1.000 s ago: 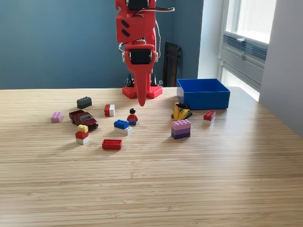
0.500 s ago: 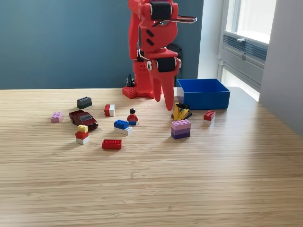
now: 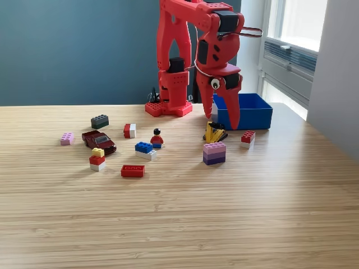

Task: Grasp a lego block and put it in the bin.

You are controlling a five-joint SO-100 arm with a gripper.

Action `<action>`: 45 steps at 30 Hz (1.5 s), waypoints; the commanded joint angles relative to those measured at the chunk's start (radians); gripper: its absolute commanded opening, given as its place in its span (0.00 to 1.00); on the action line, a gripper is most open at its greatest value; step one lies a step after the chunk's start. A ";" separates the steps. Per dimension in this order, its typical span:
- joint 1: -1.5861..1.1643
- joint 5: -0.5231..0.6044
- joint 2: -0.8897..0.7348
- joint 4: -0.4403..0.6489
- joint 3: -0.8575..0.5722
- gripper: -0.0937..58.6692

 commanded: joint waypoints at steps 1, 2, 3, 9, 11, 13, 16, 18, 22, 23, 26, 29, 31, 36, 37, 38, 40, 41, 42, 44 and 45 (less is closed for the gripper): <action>-0.034 0.011 0.081 0.009 0.008 0.57; -0.034 0.011 0.077 0.009 0.009 0.57; -0.034 0.011 0.072 0.009 0.009 0.57; -0.031 -0.005 0.066 0.008 0.011 0.56; -0.028 -0.009 0.064 0.008 0.011 0.56; -0.028 -0.012 0.063 0.006 0.009 0.56; -0.028 -0.012 0.061 0.005 0.005 0.56; -0.029 -0.008 0.060 0.005 -0.005 0.56; -0.029 0.006 0.031 0.005 -0.025 0.56; -0.029 0.012 0.011 0.005 -0.034 0.56; -0.029 0.025 -0.063 0.005 -0.060 0.55; -0.029 0.032 -0.115 0.002 -0.061 0.55; -0.029 0.034 -0.137 0.000 -0.057 0.55; -0.029 0.031 -0.149 -0.002 -0.046 0.53; -0.029 0.031 -0.155 -0.005 -0.046 0.52; -0.029 0.029 -0.156 -0.011 -0.046 0.51; -0.029 0.029 -0.158 -0.031 -0.041 0.49; -0.029 0.029 -0.158 -0.041 -0.037 0.48; -0.029 0.029 -0.158 -0.052 -0.032 0.45; -0.029 0.029 -0.158 -0.072 -0.017 0.43; -0.029 0.029 -0.158 -0.080 -0.011 0.42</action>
